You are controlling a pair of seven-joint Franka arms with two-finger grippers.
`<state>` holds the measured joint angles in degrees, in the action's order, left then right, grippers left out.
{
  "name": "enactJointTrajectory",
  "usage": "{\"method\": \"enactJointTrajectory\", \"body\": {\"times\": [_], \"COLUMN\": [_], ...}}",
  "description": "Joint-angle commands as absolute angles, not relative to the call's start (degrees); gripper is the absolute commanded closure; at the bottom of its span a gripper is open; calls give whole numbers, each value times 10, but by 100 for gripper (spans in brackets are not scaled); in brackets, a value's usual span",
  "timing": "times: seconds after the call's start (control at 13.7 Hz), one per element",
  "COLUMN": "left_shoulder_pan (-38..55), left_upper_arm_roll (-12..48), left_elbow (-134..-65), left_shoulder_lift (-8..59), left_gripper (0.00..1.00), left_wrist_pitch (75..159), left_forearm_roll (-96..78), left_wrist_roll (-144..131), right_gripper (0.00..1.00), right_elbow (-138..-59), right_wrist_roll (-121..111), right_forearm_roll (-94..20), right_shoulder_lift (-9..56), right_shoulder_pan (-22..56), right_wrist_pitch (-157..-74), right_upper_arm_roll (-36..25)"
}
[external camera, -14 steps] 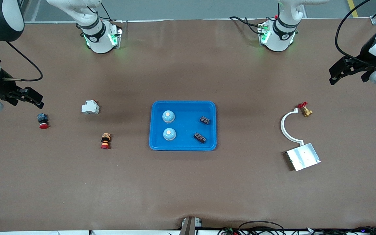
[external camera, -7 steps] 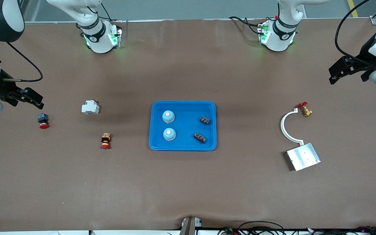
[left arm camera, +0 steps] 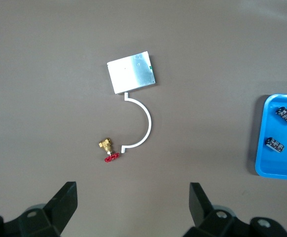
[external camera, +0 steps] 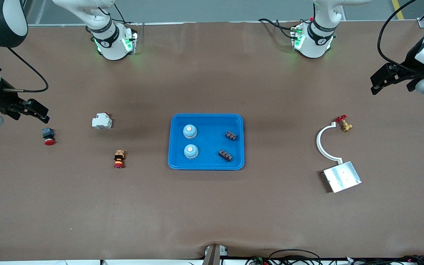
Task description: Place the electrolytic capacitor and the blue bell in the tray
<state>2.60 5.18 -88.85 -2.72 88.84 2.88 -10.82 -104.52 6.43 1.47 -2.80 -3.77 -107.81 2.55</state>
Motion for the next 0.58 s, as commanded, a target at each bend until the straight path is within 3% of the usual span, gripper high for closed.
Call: {"method": "enactJointTrajectory", "body": {"times": [0.0, 0.51], "left_shoulder_pan": [26, 21], "left_upper_arm_roll": [53, 52], "left_elbow": [-875, -865], "left_shoulder_lift": [-24, -25], "left_gripper": [0, 0], "left_wrist_pitch": [874, 875], "left_forearm_roll": [23, 25], "left_wrist_roll": [-109, -103], "right_gripper": [0, 0], "right_elbow": [-1045, -1045], "right_wrist_roll": [75, 75], "right_forearm_roll": [14, 14], "right_shoulder_lift": [-28, -28], "right_shoulder_pan": [-39, -39], "right_wrist_pitch": [-1082, -1082], "right_upper_arm_roll": [28, 28]}}
